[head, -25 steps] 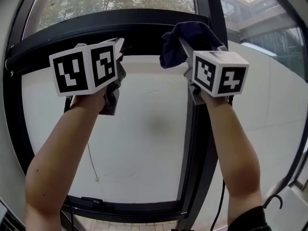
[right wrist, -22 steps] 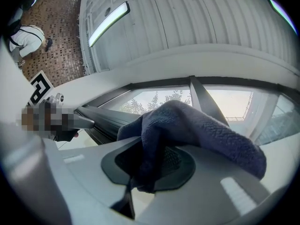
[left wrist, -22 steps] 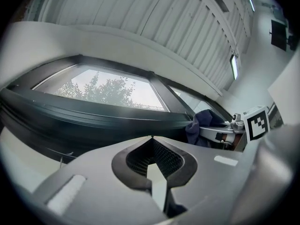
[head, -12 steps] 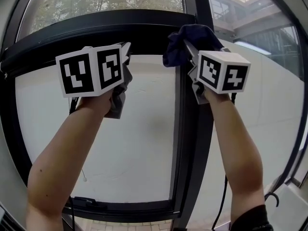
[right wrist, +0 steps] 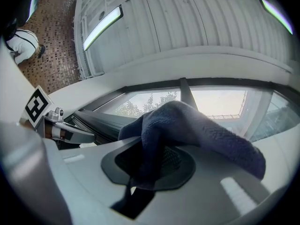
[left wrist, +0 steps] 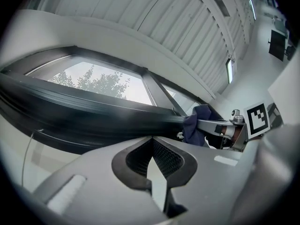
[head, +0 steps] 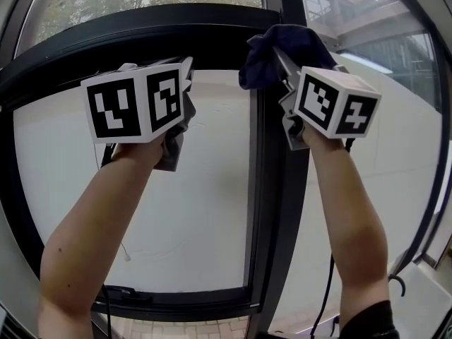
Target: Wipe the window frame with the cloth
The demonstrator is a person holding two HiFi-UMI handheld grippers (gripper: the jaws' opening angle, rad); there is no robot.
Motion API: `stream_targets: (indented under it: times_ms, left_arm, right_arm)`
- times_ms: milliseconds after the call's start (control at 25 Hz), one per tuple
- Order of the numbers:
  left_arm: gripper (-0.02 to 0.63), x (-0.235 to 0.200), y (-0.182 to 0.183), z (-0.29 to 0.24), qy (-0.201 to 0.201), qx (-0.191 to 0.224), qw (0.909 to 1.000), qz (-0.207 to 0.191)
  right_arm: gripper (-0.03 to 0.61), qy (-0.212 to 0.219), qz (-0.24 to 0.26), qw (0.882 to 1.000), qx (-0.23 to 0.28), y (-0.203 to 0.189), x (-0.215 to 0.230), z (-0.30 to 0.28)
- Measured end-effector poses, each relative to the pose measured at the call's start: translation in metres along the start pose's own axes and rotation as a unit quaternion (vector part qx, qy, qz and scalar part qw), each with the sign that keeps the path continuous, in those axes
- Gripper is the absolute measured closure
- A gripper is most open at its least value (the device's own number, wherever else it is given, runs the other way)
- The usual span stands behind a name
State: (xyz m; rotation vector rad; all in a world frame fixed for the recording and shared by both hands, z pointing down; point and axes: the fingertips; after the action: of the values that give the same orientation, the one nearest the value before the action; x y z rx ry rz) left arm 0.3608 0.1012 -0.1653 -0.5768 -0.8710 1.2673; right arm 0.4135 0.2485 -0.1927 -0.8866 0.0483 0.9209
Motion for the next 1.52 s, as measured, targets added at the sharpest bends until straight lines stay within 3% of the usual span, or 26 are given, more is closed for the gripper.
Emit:
stream_targets:
  times_ms: [520,760,1040,1320,1520]
  left_arm:
    - [0.620,0.018,-0.023,0.009,-0.015,-0.009,0.9998,0.008]
    - [0.620,0.029,-0.027,0.024,-0.031,-0.018,0.9993,-0.007]
    - [0.620,0.033,-0.098,0.031,-0.041,-0.055,0.9960,0.057]
    - [0.620,0.029,-0.116,0.039,-0.026,-0.052,0.9980,0.025]
    - [0.620,0.032,-0.125,0.042,-0.026,-0.051,0.9979,0.029]
  right_arm:
    - [0.511,-0.003,0.005,1.000,-0.025,-0.013,0.009,-0.010]
    - [0.511,-0.005,0.000,1.000,-0.019,-0.007,0.000,-0.005]
    - [0.511,-0.004,0.044,0.999,-0.032,-0.046,-0.019,0.008]
    - [0.511,-0.010,0.031,0.999,-0.035,-0.057,-0.022,0.018]
    - [0.511,-0.013,0.024,0.999,-0.040,-0.066,-0.027,0.027]
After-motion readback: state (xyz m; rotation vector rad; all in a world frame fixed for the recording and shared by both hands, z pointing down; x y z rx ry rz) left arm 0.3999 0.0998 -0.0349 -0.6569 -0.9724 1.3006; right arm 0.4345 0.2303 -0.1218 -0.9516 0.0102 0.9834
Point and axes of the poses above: the fingertips, and each gripper's own axes: z backward along the fingers, x to its right, y out of its top, and after that the axes turned 5 degrees about y, right-handed
